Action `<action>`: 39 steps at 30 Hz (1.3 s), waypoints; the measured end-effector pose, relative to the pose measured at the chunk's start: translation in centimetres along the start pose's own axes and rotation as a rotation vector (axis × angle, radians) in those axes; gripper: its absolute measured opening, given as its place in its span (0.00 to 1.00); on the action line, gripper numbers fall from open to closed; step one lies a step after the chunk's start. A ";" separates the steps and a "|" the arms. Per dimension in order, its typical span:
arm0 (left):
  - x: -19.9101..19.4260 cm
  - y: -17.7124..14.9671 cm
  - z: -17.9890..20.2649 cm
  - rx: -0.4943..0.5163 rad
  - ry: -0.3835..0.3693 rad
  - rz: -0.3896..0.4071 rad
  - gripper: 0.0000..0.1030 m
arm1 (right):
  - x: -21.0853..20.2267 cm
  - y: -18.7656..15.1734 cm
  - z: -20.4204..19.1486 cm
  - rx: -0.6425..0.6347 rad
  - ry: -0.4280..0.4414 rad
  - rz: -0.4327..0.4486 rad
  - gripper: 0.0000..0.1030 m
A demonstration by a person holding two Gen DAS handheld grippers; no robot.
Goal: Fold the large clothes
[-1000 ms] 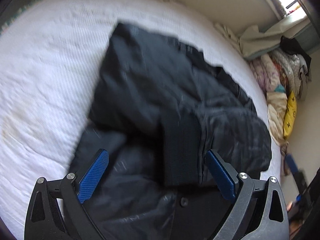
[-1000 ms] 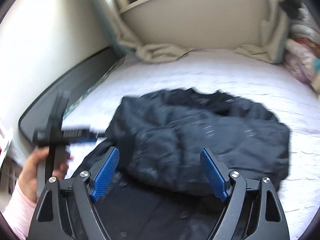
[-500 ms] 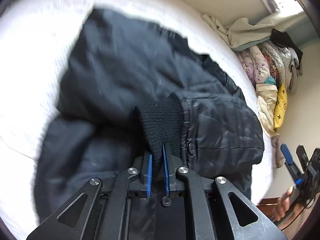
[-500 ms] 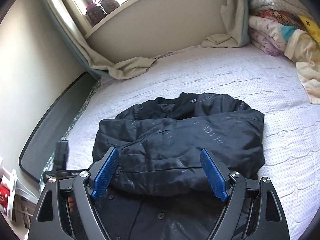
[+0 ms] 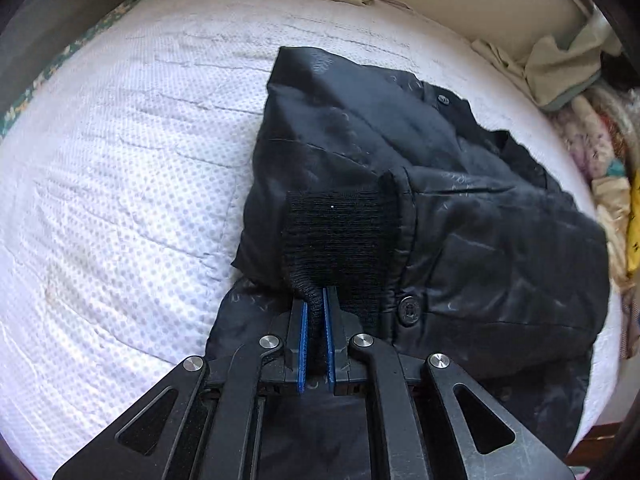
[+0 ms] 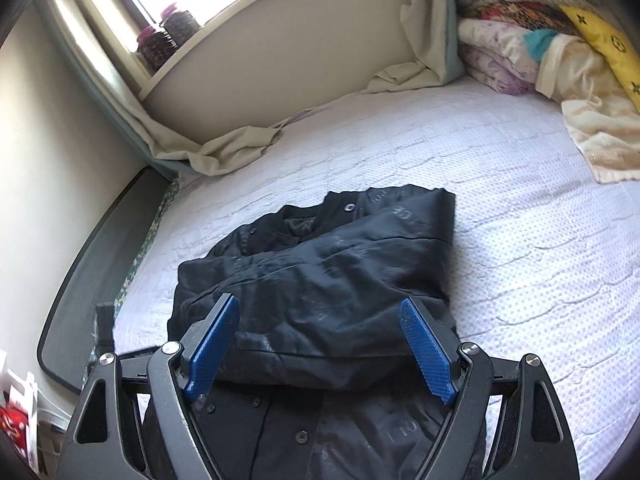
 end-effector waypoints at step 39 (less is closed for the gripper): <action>0.8 0.0 5.1 0.188 0.028 0.083 0.55 | 15.3 0.5 10.2 -0.047 -0.238 -0.294 0.03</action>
Point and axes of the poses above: each gripper's, at about its wrist camera, not at the fingertips, and x roughly the way its jaws point, z to its right, y to its top, the point moved 6 cm from there along x, roughly the way its jaws point, and after that the axes turned 2 degrees about y, right-handed, at the moved point
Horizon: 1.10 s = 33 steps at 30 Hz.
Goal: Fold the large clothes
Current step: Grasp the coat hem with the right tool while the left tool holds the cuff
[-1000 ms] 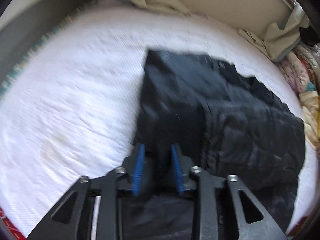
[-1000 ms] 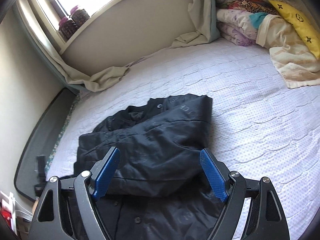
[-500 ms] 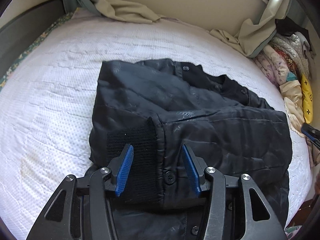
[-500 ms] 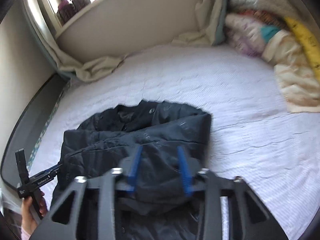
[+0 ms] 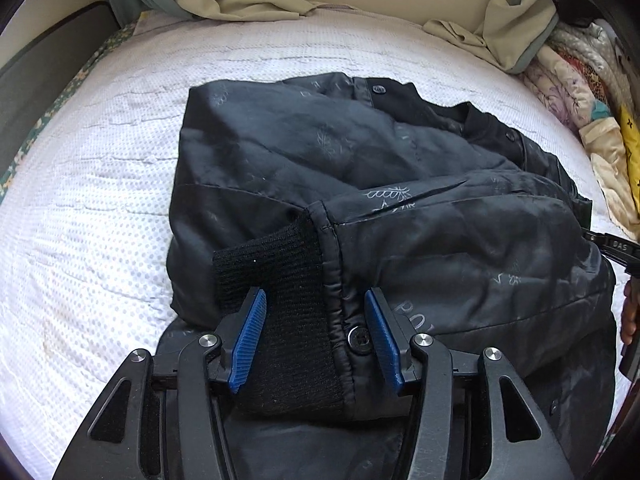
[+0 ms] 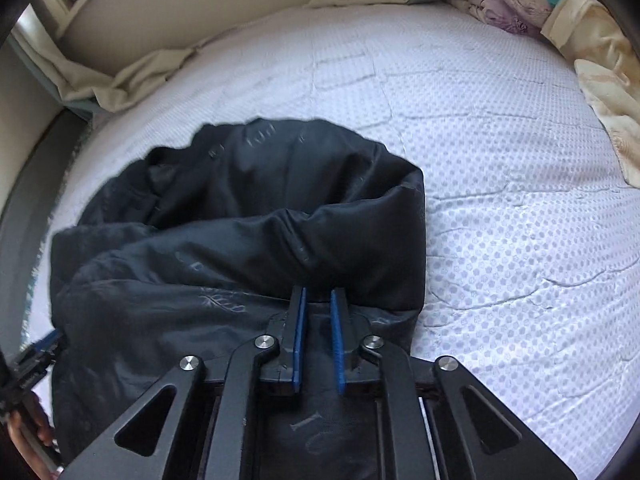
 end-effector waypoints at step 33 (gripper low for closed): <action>0.4 -0.8 -1.0 -0.047 -0.068 -0.031 0.59 | -1.0 -7.2 -4.5 -0.279 -0.149 0.066 0.13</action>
Point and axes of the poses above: each gripper's, at about its wrist camera, not at the fingertips, and x roughly the way its jaws point, z to its right, y to its top, the point moved 6 cm from there along x, roughly the way its jaws point, and after that the axes turned 2 degrees about y, right-handed, at the moved point
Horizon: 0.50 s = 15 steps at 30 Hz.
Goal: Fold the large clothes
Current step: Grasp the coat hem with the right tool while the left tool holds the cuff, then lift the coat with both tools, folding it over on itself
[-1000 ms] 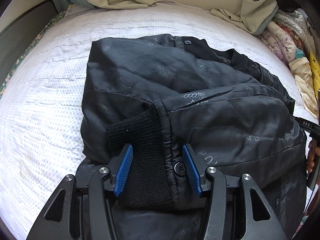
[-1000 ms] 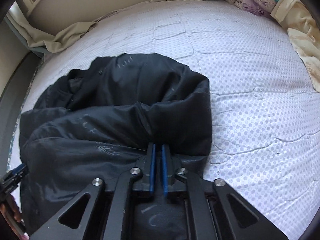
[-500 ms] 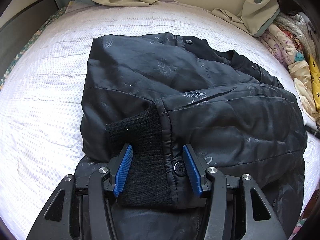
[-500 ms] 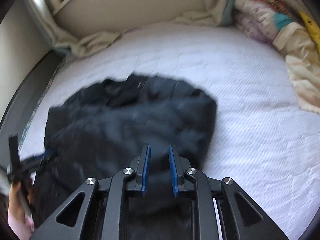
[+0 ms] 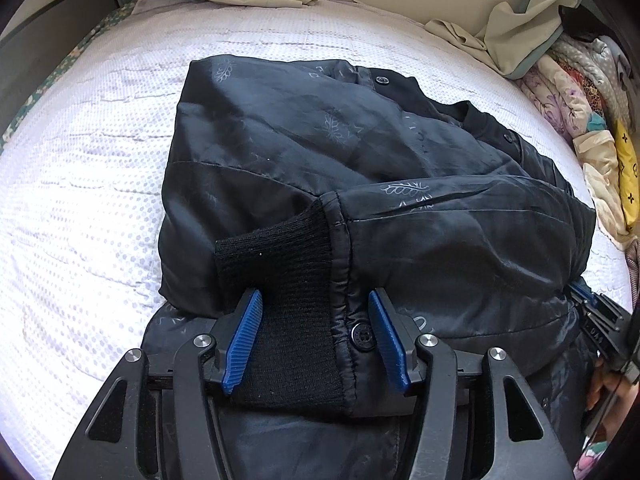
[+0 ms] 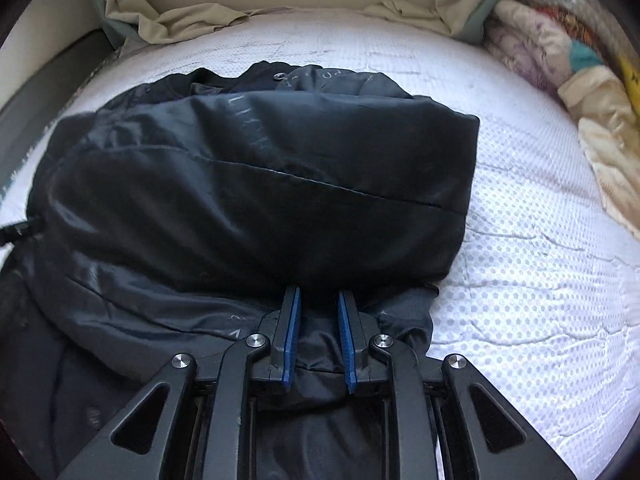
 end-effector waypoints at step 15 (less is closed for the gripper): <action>-5.5 0.5 -4.9 -0.156 -0.060 0.059 0.72 | -1.1 -0.1 -0.2 -0.005 -0.047 0.020 0.14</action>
Point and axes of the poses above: each gripper's, at about its wrist camera, not at the fingertips, and x roughly the way its jaws point, z to its right, y to its top, the point moved 6 cm from there along x, roughly the way its jaws point, and after that the axes turned 2 degrees about y, right-handed, at the moved point
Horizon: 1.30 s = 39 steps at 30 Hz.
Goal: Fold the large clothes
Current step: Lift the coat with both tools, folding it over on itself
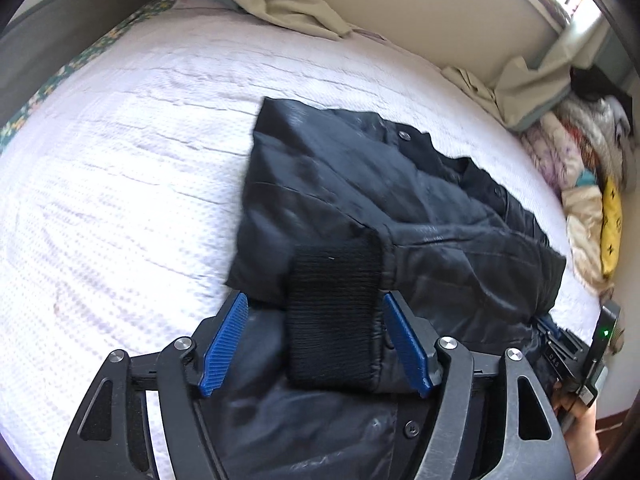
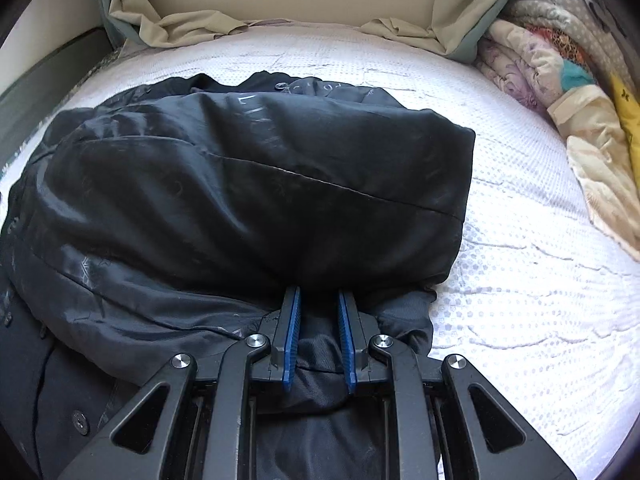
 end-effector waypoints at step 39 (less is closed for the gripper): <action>-5.4 -19.2 -8.4 -0.107 -0.257 -0.456 0.78 | -12.1 -21.3 1.8 0.564 0.638 -0.310 0.72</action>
Point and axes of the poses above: each gripper's, at about its wrist camera, not at the fingertips, and x roughly the way its jaws point, z to its right, y to its top, the point moved 6 cm from there along x, roughly the way its jaws point, and after that the axes turned 2 degrees about y, right-handed, at the moved point
